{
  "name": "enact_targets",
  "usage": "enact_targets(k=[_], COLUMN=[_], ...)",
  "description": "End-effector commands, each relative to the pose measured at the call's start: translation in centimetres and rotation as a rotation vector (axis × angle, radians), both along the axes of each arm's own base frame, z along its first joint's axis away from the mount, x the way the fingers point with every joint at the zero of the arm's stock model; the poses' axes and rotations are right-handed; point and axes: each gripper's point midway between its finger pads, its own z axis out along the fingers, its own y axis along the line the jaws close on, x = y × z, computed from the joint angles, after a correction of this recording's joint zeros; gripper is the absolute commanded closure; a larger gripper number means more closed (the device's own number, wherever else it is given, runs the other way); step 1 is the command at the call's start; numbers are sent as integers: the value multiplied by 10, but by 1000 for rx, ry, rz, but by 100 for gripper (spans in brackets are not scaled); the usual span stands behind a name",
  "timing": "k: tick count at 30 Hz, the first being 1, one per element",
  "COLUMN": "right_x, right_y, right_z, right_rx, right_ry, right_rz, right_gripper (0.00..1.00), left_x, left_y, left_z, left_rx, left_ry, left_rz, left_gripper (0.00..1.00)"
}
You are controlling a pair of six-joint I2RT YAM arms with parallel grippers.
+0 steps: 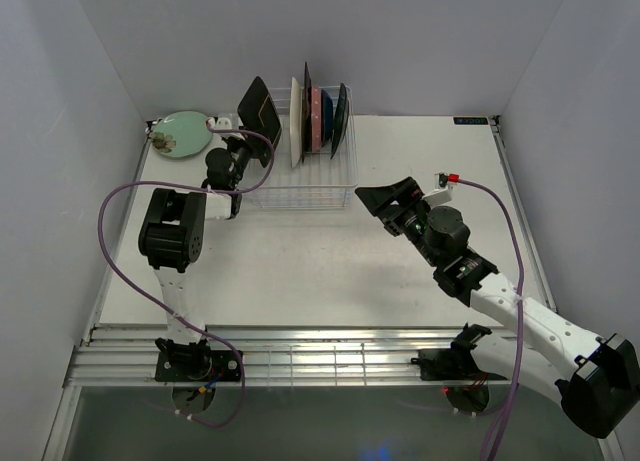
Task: Load the plates into the dish rack
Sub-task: Insert the plate into the dish rack.
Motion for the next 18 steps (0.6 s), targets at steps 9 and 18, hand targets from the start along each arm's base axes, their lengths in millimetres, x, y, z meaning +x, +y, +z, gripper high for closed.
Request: enact_targets(k=[9, 18], right_x=[4, 3], right_y=[0, 1], right_z=[15, 14], right_rx=[22, 23], right_ry=[-64, -65], right_rz=[-13, -4], right_gripper=[1, 1], left_x=[-42, -45], left_y=[6, -1], left_z=[157, 168], left_rx=[-28, -51], left_ry=[-526, -533], left_rz=[24, -22], left_gripper=[100, 100])
